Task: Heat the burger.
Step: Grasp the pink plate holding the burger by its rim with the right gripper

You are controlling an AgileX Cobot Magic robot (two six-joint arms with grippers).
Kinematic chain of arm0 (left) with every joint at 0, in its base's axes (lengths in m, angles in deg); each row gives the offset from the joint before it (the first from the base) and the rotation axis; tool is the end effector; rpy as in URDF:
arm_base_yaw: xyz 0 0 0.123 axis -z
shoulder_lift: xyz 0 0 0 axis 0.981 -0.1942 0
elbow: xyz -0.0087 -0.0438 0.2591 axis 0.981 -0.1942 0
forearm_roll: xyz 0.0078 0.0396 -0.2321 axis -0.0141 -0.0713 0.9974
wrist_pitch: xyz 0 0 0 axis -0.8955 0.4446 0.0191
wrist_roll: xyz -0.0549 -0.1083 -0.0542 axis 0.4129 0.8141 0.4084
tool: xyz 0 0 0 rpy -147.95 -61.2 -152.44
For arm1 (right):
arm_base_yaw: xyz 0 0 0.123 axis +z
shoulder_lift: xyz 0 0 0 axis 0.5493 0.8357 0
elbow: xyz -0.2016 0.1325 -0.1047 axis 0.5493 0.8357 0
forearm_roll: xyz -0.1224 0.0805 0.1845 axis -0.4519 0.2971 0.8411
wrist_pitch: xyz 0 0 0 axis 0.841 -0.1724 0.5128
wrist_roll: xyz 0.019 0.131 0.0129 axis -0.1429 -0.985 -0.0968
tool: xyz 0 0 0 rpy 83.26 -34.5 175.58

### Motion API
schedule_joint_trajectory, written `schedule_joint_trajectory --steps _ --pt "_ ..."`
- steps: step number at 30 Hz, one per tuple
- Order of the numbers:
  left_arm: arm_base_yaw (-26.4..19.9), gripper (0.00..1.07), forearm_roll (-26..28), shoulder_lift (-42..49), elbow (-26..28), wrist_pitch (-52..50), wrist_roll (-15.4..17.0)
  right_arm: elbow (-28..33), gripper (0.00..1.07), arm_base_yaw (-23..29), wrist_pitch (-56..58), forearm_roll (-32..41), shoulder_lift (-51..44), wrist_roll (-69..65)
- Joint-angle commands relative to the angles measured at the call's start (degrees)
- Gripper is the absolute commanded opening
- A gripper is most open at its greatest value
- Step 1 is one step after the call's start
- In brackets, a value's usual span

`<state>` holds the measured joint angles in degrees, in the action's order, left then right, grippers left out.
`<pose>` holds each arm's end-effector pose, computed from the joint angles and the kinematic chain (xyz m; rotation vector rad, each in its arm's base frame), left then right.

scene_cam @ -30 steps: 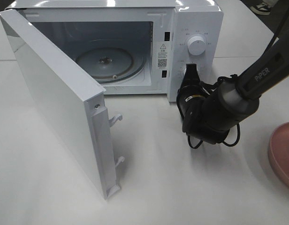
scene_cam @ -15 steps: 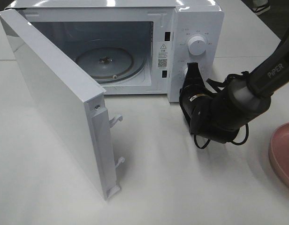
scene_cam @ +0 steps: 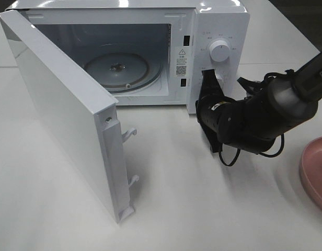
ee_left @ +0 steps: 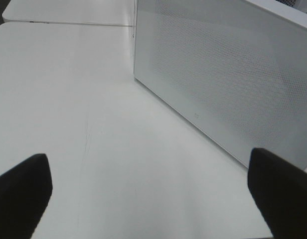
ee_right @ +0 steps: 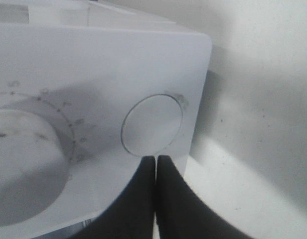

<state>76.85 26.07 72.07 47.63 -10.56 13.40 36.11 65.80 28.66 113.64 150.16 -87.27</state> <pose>0.0409 -0.0201 0.2547 0.0433 2.0047 -0.1578 0.3587 0.1558 0.0779 1.3791 1.6329 0.9102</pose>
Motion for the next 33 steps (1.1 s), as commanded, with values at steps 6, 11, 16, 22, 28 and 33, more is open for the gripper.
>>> schedule_joint_trajectory --steps 6,11,16,22,28,33 --pt "0.1 1.0 0.1 1.0 -0.1 -0.5 0.0 3.4 0.0 0.0 4.6 -0.2 -4.4 3.8" --pt "0.1 1.0 0.1 1.0 -0.1 -0.5 0.0 6.5 0.0 0.0 8.3 -0.1 -6.6 7.2" --pt "0.1 1.0 0.1 1.0 -0.1 -0.5 0.0 8.9 0.0 0.0 10.4 -0.1 -9.4 12.5" --pt "0.1 1.0 0.1 1.0 -0.1 -0.5 0.0 10.5 0.0 -0.2 18.7 -0.2 -15.5 27.0" --pt "0.1 1.0 0.1 1.0 -0.1 -0.5 0.0 10.6 0.0 -0.2 27.2 -0.4 -19.7 41.2" --pt "0.1 1.0 0.1 1.0 -0.1 -0.5 0.0 10.6 0.0 -0.2 35.4 -0.6 -22.8 54.0"
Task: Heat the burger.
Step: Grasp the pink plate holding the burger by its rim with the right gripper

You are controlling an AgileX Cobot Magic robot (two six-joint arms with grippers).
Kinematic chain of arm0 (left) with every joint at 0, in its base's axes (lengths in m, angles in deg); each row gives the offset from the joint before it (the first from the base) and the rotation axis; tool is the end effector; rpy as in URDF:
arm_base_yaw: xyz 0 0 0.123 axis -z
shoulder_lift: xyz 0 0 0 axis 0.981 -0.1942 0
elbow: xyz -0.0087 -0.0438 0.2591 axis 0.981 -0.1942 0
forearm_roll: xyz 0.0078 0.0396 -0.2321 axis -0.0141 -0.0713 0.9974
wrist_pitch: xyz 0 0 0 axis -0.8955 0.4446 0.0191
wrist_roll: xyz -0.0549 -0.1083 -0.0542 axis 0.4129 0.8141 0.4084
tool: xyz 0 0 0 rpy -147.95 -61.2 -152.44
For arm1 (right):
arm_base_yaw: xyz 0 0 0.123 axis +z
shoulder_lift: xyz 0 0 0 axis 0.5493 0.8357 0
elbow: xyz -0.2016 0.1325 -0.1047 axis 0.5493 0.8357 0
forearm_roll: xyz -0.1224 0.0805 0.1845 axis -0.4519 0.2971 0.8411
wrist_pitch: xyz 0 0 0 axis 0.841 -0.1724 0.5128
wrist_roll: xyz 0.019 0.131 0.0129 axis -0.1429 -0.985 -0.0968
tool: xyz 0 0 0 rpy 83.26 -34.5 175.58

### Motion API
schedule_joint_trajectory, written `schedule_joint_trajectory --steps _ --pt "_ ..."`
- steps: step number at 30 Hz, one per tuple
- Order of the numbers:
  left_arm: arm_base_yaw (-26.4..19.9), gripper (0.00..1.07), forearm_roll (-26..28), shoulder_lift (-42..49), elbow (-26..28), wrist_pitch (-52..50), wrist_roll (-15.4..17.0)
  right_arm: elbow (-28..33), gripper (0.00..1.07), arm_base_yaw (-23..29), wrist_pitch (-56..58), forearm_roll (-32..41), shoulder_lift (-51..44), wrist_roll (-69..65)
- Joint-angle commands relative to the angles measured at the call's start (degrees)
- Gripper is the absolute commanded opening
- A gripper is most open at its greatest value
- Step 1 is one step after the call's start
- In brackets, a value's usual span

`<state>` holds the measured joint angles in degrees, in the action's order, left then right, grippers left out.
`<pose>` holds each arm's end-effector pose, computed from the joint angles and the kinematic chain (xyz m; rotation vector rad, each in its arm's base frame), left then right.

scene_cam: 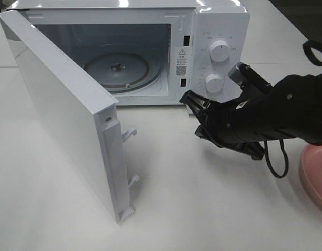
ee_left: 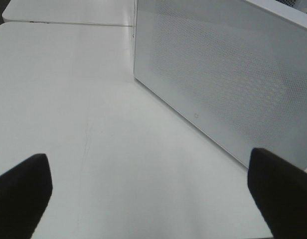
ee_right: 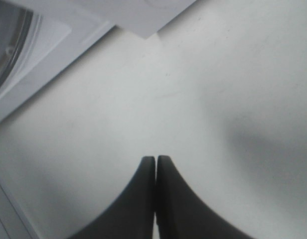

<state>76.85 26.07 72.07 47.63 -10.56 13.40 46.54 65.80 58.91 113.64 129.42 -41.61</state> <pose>0.0409 -0.0201 0.2547 0.0433 2.0047 -0.1578 0.2865 0.1586 0.1117 0.6221 2.3206 0.6095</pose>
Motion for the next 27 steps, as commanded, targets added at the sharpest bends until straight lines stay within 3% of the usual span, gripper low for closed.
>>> schedule_joint_trajectory --steps 1,5,12,27 --pt "0.1 1.0 0.1 1.0 -0.1 -0.5 0.0 0.2 0.0 -0.2 5.1 -0.6 -2.1 8.3" --pt "0.1 1.0 0.1 1.0 -0.1 -0.5 0.0 0.1 0.0 -0.2 12.5 -0.6 -4.4 18.8" --pt "0.1 1.0 0.1 1.0 -0.1 -0.5 0.0 0.1 0.0 -0.2 18.7 -2.5 -6.1 24.7" --pt "0.1 1.0 0.1 1.0 -0.1 -0.5 0.0 -2.9 0.04 -6.4 39.2 -19.4 -6.9 24.6"
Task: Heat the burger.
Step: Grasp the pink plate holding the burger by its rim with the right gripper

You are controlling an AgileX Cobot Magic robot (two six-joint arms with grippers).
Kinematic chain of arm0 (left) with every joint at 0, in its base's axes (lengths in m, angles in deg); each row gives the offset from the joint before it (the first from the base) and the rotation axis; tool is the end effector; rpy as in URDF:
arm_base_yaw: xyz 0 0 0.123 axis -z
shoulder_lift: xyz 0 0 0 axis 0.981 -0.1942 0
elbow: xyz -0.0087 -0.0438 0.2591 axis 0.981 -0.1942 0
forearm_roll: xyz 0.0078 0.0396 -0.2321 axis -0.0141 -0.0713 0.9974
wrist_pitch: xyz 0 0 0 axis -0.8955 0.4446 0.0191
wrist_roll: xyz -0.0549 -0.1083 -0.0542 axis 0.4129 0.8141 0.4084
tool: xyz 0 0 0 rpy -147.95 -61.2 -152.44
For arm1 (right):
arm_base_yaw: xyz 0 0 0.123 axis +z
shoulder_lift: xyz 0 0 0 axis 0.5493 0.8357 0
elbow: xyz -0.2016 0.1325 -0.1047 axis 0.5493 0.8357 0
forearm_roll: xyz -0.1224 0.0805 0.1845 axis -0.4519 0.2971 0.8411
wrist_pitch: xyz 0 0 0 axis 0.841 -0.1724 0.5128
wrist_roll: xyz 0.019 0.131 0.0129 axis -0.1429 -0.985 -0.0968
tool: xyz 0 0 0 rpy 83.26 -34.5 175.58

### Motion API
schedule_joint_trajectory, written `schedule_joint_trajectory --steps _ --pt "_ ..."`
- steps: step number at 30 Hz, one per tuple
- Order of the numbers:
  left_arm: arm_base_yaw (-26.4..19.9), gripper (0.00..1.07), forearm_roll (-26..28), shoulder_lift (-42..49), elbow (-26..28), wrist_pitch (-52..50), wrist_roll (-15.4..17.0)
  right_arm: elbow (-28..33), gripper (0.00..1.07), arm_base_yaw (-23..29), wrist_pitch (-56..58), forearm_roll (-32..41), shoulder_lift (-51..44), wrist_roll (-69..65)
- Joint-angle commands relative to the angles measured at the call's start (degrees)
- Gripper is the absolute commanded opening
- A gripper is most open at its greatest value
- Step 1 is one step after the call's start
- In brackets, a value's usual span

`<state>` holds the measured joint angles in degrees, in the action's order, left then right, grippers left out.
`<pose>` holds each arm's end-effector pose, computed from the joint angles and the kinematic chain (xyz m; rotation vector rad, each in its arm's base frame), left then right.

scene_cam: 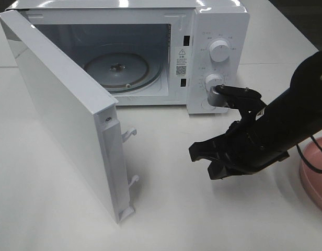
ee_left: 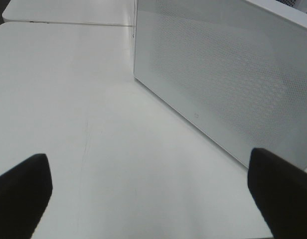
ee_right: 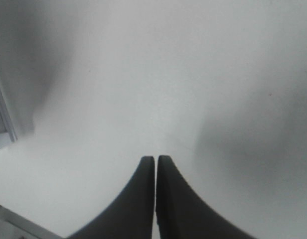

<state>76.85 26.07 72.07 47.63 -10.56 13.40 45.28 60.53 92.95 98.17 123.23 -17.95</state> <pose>0.0409 -0.0201 0.2547 0.0433 2.0047 -0.1578 0.2401 0.1476 0.1119 -0.2526 2.7517 0.4484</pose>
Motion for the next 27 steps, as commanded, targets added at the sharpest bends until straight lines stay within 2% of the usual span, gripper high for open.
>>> schedule_joint_trajectory --steps 1,9,10,14,16,25,27 --pt "0.1 1.0 0.1 1.0 -0.1 -0.5 0.0 -2.8 0.04 -1.8 8.2 -6.0 -0.7 0.9" --pt "0.1 1.0 0.1 1.0 -0.1 -0.5 0.0 -6.5 0.06 -4.2 19.3 -12.8 -0.7 0.5" --pt "0.1 1.0 0.1 1.0 -0.1 -0.5 0.0 -7.4 0.06 -4.2 21.9 -16.2 -0.7 -1.0" --pt "0.1 1.0 0.1 1.0 -0.1 -0.5 0.0 -7.9 0.07 -4.6 24.6 -19.9 -0.7 -4.0" --pt "0.1 1.0 0.1 1.0 -0.1 -0.5 0.0 -8.0 0.09 -7.2 27.4 -23.4 -0.7 -7.2" --pt "0.1 1.0 0.1 1.0 -0.1 -0.5 0.0 -8.0 0.11 -10.7 29.5 -27.8 -0.7 -9.6" --pt "0.1 1.0 0.1 1.0 -0.1 -0.5 0.0 -8.0 0.14 -12.5 29.5 -30.9 -0.7 -13.5"
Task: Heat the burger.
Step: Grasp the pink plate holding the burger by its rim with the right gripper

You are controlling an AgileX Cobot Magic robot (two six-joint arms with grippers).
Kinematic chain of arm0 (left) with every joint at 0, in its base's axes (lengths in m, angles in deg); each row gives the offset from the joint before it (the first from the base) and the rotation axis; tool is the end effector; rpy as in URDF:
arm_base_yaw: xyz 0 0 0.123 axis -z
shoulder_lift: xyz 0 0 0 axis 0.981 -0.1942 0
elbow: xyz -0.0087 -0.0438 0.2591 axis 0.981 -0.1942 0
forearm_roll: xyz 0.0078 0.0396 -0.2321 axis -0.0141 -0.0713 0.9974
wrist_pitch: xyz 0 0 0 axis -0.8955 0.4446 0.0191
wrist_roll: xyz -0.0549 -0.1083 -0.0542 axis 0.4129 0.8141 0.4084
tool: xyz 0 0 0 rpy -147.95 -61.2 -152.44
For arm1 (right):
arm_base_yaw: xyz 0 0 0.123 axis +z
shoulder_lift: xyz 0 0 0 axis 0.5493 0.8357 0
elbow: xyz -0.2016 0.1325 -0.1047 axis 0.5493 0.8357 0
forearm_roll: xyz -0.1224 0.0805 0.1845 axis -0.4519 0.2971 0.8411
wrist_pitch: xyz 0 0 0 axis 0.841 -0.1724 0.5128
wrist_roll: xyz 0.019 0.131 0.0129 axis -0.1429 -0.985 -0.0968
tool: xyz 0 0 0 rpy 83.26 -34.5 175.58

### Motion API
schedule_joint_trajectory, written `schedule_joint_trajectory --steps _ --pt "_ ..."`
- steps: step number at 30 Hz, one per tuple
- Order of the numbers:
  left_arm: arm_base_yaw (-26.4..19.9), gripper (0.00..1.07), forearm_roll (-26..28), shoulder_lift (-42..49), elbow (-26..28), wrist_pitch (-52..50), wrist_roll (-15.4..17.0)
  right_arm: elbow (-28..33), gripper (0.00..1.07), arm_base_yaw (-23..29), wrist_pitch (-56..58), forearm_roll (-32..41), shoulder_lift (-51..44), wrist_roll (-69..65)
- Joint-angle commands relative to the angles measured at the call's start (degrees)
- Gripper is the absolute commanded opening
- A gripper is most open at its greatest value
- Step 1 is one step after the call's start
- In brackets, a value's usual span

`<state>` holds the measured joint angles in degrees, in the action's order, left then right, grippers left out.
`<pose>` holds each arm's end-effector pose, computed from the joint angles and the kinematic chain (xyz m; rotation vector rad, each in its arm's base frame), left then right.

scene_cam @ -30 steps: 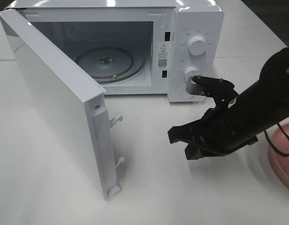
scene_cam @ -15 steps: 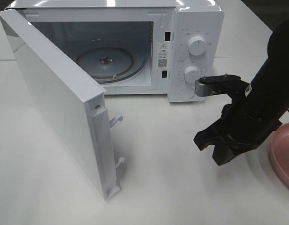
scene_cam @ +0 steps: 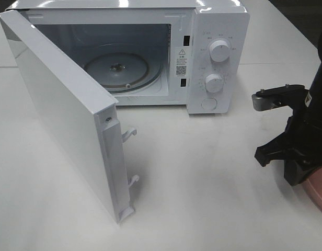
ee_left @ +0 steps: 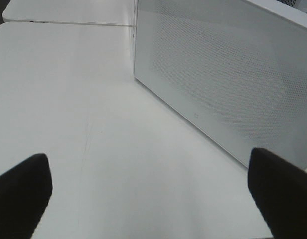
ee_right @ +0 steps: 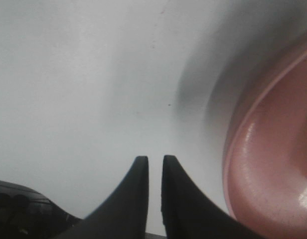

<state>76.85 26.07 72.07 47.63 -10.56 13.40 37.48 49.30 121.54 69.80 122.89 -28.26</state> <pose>0.0409 -0.0201 0.2547 0.0433 2.0047 -0.1578 0.2407 0.0659 0.1251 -0.3517 3.0694 -0.0215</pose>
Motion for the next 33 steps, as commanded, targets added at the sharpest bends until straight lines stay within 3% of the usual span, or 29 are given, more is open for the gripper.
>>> schedule_joint_trajectory --steps 1,3,5,6,7,8,9,10,11,13,15,27,33 --pt "0.1 1.0 0.1 1.0 -0.1 -0.5 0.0 -0.2 0.14 -1.3 0.9 -2.5 -0.4 -3.2" --pt "0.1 1.0 0.1 1.0 -0.1 -0.5 0.0 -0.2 0.17 -1.7 0.7 -3.6 -0.4 -5.2" --pt "0.1 1.0 0.1 1.0 -0.1 -0.5 0.0 -0.2 0.36 -3.1 0.7 -7.3 -0.5 -9.3" --pt "0.1 1.0 0.1 1.0 -0.1 -0.5 0.0 -0.2 0.36 -3.1 0.7 -7.3 -0.5 -9.3" --pt "0.1 1.0 0.1 1.0 -0.1 -0.5 0.0 -0.2 0.44 -3.3 0.7 -7.5 -0.8 -9.4" --pt "0.1 1.0 0.1 1.0 -0.1 -0.5 0.0 -0.2 0.6 -3.7 0.2 -7.6 -1.7 -9.2" --pt "0.1 1.0 0.1 1.0 -0.1 -0.5 0.0 -0.2 0.6 -3.7 0.2 -7.6 -1.7 -9.2" --pt "0.1 1.0 0.1 1.0 -0.1 -0.5 0.0 -0.2 0.76 -3.7 -0.1 -7.7 -2.8 -8.5" --pt "0.1 1.0 0.1 1.0 -0.1 -0.5 0.0 -0.2 0.76 -3.7 -0.1 -7.7 -2.8 -8.5" --pt "0.1 1.0 0.1 1.0 -0.1 -0.5 0.0 -0.2 0.97 -3.7 -0.2 -7.8 -4.1 -7.4" --pt "0.1 1.0 0.1 1.0 -0.1 -0.5 0.0 -0.2 1.02 -3.7 -0.3 -7.8 -4.2 -7.2" --pt "0.1 1.0 0.1 1.0 -0.1 -0.5 0.0 0.3 0.97 -3.7 -3.3 -7.8 -4.2 -7.8" --pt "0.1 1.0 0.1 1.0 -0.1 -0.5 0.0 3.6 0.93 -3.7 -7.9 -7.8 -2.1 -10.3"
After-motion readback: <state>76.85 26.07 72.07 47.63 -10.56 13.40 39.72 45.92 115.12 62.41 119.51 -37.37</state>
